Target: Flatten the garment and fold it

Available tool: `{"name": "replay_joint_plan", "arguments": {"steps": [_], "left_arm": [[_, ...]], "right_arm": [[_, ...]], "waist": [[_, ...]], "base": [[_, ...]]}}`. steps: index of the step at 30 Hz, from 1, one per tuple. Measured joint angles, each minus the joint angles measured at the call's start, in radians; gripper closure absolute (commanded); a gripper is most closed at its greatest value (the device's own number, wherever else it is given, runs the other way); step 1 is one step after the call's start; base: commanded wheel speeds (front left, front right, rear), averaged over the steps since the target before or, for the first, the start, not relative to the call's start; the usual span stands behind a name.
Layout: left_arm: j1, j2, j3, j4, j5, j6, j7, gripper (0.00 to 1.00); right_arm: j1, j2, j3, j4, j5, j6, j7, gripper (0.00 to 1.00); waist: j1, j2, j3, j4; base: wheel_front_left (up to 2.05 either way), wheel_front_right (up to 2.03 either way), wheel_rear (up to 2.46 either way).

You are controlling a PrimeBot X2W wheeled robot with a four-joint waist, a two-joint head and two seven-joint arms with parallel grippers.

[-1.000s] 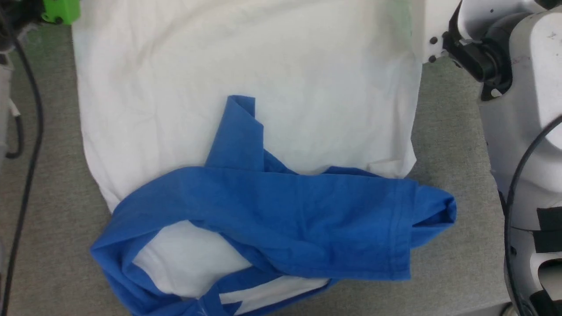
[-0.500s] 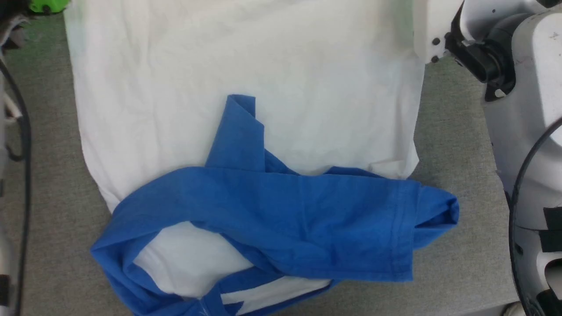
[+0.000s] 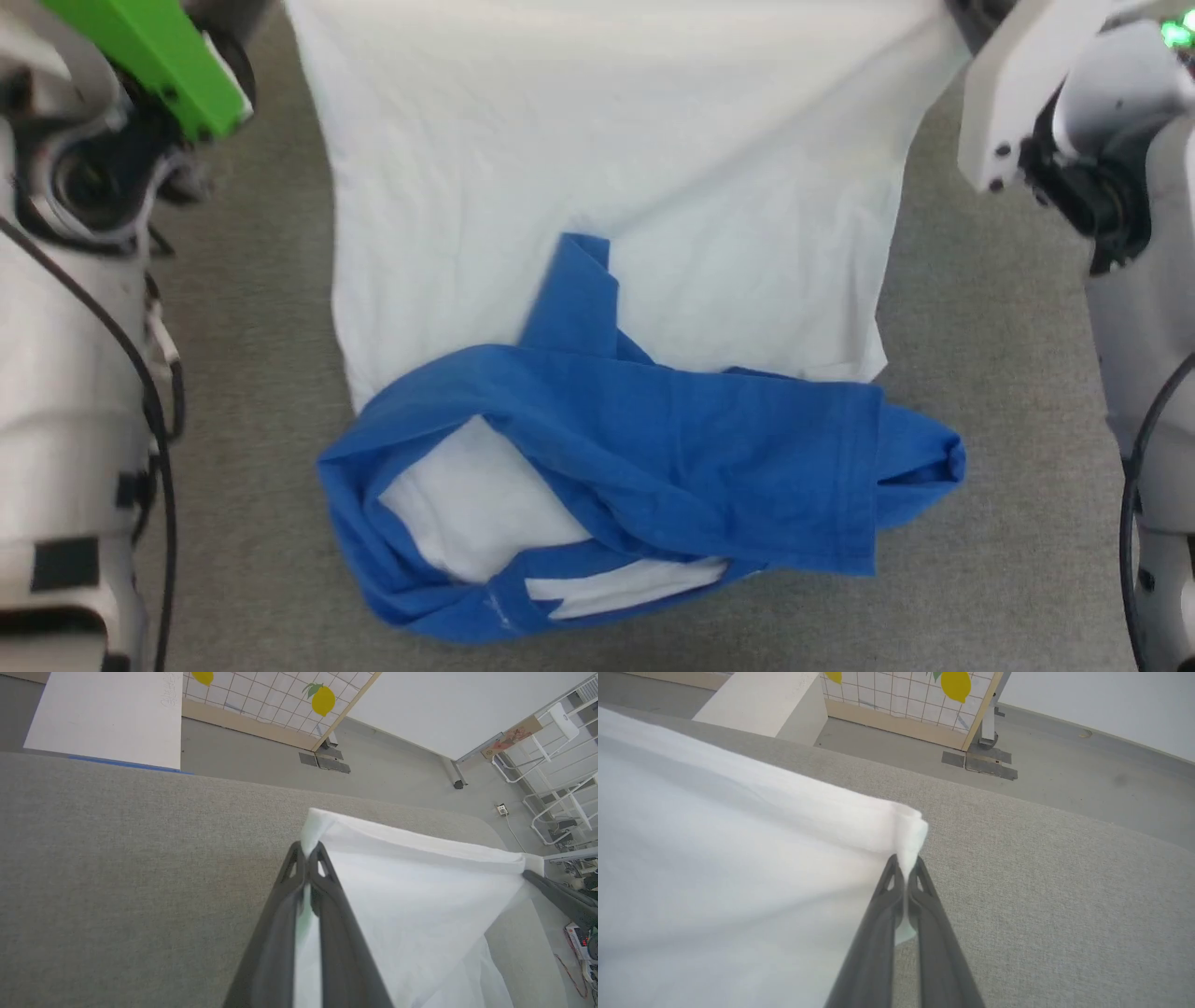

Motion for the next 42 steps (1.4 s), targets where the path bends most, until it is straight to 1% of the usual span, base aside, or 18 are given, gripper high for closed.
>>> {"name": "replay_joint_plan", "arguments": {"steps": [4, 12, 17, 22, 26, 32, 39, 42], "left_arm": [[0.124, 0.001, 0.005, -0.032, -0.012, -0.008, -0.044, 1.0], [0.41, -0.008, 0.044, -0.184, -0.07, -0.007, -0.114, 1.0], [0.629, -0.021, 0.056, -0.28, -0.085, 0.034, -0.12, 1.0], [0.803, -0.049, 0.048, -0.341, -0.114, 0.056, -0.12, 1.0], [0.895, -0.068, 0.039, -0.361, -0.12, 0.078, -0.122, 1.0], [0.98, -0.079, 0.018, -0.355, -0.121, 0.092, -0.12, 1.0], [1.023, -0.083, -0.012, -0.267, -0.109, 0.113, -0.109, 1.0], [1.022, -0.091, -0.026, -0.232, -0.105, 0.113, -0.11, 1.0]], "right_arm": [[0.084, -0.007, -0.004, -0.006, 0.041, 0.0, -0.019, 1.0], [0.298, -0.017, -0.014, -0.067, 0.107, 0.0, -0.028, 1.0], [0.449, -0.028, -0.016, -0.121, 0.147, 0.0, -0.014, 1.0], [0.59, -0.035, -0.047, -0.183, 0.17, 0.0, 0.011, 1.0], [0.682, -0.038, -0.075, -0.235, 0.177, 0.0, 0.037, 1.0], [0.816, -0.03, -0.11, -0.284, 0.179, 0.0, 0.082, 1.0], [0.893, -0.01, -0.09, -0.263, 0.161, 0.0, 0.091, 1.0], [0.897, 0.0, -0.083, -0.236, 0.149, 0.0, 0.089, 1.0]], "waist": [[-0.0001, 0.0, -0.086, 0.031], [-0.0001, 0.0, -0.243, 0.084], [-0.0002, 0.0, -0.329, 0.105], [-0.0002, 0.0, -0.395, 0.116], [-0.0002, 0.0, -0.422, 0.12], [-0.0002, 0.0, -0.422, 0.118], [-0.0002, 0.0, -0.407, 0.112], [-0.0002, 0.0, -0.404, 0.113]], "base": [[0.0, 0.0, 0.0], [0.0, 0.0, 0.0], [0.0, 0.0, 0.0], [0.0, 0.0, 0.0], [0.0, 0.0, 0.0], [0.0, 0.0, 0.0], [0.0, 0.0, 0.0], [0.0, 0.0, 0.0]]}}
